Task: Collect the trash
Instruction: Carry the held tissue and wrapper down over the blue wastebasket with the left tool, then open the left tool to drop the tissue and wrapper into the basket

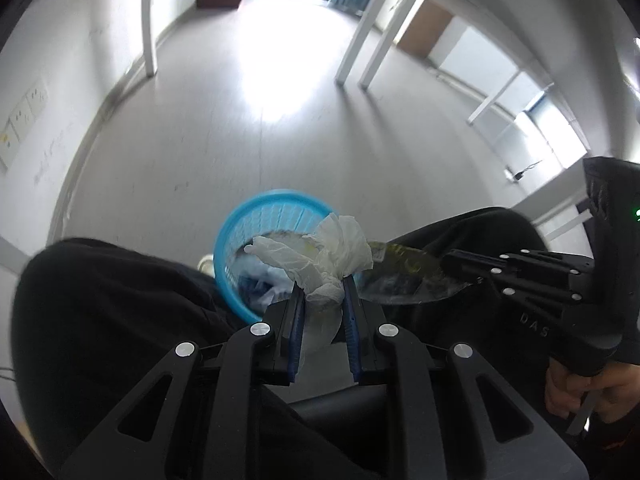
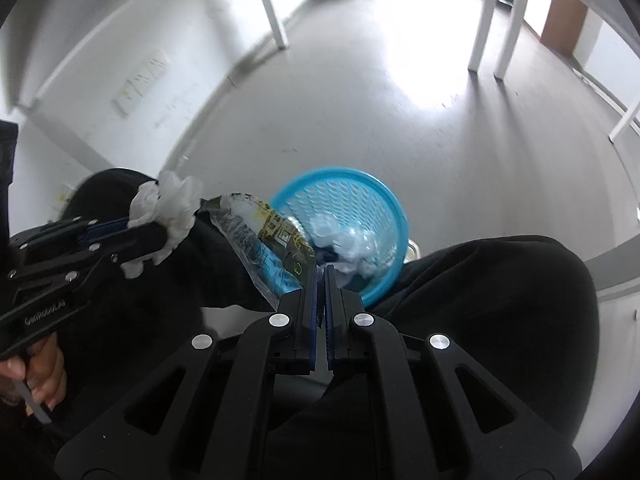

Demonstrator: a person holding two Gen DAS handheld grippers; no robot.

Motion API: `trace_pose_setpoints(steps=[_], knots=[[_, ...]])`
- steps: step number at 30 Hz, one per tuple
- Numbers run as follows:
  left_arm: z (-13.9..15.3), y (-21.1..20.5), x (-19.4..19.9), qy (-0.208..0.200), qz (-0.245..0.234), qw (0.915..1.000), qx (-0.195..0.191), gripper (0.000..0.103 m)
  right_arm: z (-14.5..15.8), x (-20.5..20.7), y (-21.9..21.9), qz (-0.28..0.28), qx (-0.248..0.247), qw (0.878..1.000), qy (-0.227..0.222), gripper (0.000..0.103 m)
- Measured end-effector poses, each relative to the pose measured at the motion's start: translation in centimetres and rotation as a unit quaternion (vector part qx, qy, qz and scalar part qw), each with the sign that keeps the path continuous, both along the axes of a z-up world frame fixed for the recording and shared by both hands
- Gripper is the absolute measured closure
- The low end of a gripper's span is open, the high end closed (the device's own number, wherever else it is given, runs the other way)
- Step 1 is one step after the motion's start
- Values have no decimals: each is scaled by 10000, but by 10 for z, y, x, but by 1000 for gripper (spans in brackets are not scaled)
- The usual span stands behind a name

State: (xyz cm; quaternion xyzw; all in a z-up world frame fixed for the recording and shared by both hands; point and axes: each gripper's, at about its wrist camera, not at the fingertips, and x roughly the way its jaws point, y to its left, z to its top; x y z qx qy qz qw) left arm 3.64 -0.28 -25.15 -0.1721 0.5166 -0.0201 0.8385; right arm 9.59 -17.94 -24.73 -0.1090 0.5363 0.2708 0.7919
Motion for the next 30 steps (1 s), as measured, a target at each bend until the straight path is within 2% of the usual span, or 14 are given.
trace_pose_setpoints(steps=[4, 9, 16, 22, 25, 30], knots=[[-30, 8, 27, 619, 179, 9977, -220, 86, -25, 27, 4, -212, -7, 9988, 440, 100], [-52, 14, 52, 731, 291, 9964, -301, 86, -55, 56, 11, -498, -189, 9964, 662, 100], [-87, 16, 82, 1102, 503, 9917, -430, 86, -92, 87, 28, -648, -560, 9924, 883, 100], [-118, 25, 113, 1508, 704, 9850, -462, 86, -120, 114, 38, -805, -841, 9878, 1039, 100], [-133, 31, 122, 1725, 831, 9797, -590, 86, -145, 130, 40, -890, -997, 9818, 1351, 100], [-156, 29, 143, 1984, 800, 9760, -405, 86, -175, 152, 45, -1020, -1122, 9761, 1558, 100]])
